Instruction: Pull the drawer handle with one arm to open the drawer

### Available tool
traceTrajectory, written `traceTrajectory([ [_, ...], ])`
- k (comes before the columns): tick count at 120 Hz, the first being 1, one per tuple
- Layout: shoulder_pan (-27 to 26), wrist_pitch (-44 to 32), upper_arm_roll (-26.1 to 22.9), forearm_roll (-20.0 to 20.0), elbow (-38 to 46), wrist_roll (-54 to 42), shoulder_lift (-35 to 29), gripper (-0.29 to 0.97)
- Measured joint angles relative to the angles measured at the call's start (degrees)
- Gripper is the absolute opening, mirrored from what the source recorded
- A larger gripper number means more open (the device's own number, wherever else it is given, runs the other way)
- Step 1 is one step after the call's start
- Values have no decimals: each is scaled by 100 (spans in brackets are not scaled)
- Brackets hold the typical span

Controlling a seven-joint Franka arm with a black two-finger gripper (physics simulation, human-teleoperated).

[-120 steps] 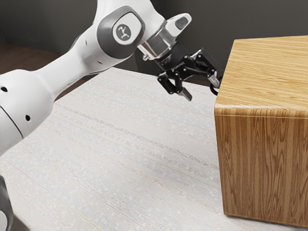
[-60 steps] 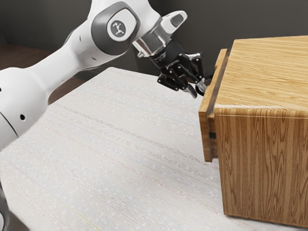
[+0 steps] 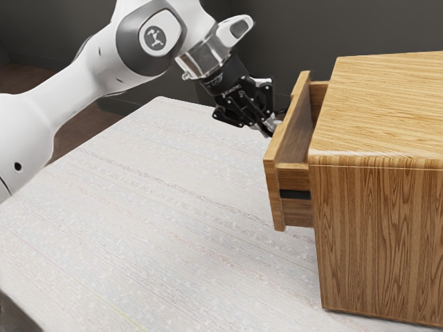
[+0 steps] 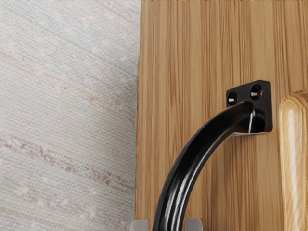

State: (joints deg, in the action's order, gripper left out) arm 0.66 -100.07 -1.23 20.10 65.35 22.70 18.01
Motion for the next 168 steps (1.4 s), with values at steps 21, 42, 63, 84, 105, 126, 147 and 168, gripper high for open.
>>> traceTrajectory([
  [21,102,-10,21,-57,229,27,-153,-10],
  [42,163,-18,97,-81,433,49,-323,-10],
  [63,183,-27,117,-61,621,54,-459,-11],
  [84,329,-34,96,-37,782,49,-607,-11],
  [105,378,-32,67,-44,801,46,-619,-11],
  [126,432,-24,58,-32,810,37,-629,-11],
  [147,534,-17,84,20,902,12,-742,-11],
  [168,658,-3,37,-17,937,2,-792,-11],
])
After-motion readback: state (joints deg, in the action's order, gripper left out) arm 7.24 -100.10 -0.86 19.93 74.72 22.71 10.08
